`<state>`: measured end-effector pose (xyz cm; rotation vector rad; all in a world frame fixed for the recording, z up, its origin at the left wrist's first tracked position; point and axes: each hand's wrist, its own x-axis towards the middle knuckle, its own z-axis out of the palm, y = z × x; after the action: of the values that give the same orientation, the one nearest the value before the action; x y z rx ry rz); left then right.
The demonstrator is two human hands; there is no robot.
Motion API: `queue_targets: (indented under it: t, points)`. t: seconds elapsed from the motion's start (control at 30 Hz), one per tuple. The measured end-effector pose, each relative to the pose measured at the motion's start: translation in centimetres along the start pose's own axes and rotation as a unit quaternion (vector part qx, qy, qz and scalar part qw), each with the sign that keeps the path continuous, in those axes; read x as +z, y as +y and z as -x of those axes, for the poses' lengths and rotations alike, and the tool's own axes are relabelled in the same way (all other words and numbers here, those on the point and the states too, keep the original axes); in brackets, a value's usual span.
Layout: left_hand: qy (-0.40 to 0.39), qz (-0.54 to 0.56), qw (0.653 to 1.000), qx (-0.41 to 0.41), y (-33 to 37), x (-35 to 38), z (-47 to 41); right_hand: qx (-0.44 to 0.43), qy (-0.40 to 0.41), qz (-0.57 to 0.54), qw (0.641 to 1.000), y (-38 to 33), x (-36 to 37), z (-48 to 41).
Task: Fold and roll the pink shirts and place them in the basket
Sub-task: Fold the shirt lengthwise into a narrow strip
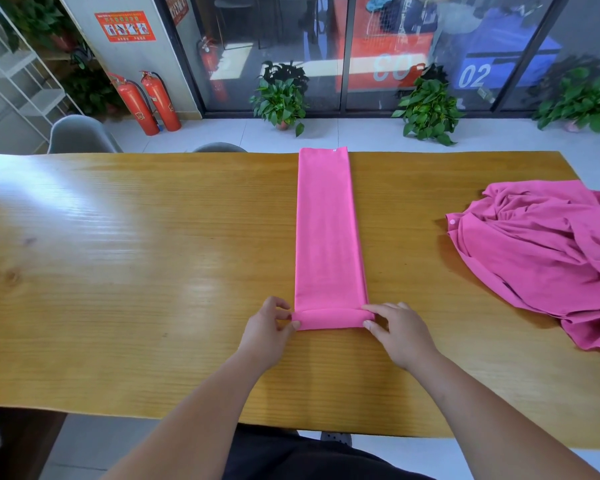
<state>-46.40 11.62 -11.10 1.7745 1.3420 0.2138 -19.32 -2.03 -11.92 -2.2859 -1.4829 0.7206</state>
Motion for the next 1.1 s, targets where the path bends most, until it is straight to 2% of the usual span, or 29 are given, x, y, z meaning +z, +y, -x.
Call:
queue_targets:
  t: [0.17,0.33,0.43,0.5,0.6,0.7,0.8,0.93,1.03,1.1]
  points:
    - [-0.006,0.045,0.998,-0.047,-0.5,-0.4,0.3,0.047,0.005,-0.091,0.995,0.1,-0.3,0.4]
    - [0.038,-0.066,0.997,-0.005,0.6,-0.4,-0.2,0.080,0.013,-0.125,0.989,-0.8,-0.8,-0.3]
    - [0.084,-0.145,0.984,0.057,1.1,0.0,-1.1,0.060,0.064,-0.054,0.995,-1.5,-0.7,-0.6]
    - [0.105,-0.214,0.961,0.139,1.1,0.4,-1.6,-0.007,0.112,0.030,0.993,-1.6,-0.2,-0.7]
    - [0.109,-0.327,0.903,0.257,0.1,1.1,-1.6,-0.133,0.174,0.164,0.962,-1.1,0.9,-0.4]
    - [0.137,-0.323,0.888,0.297,-0.7,1.4,-0.4,-0.172,0.207,0.218,0.938,-0.1,1.9,0.5]
    - [0.143,-0.299,0.900,0.283,-1.0,1.3,0.5,-0.169,0.198,0.233,0.937,0.4,2.4,0.9]
    - [0.109,-0.287,0.929,0.206,-0.2,1.2,-0.1,-0.122,0.153,0.228,0.954,0.1,2.2,0.3]
    - [0.073,-0.213,0.966,0.125,0.9,0.5,-0.7,-0.080,0.109,0.172,0.976,-0.4,1.5,-0.6]
    - [0.053,-0.129,0.988,0.072,1.1,0.2,-0.8,-0.043,0.068,0.088,0.993,-0.6,0.9,-1.0]
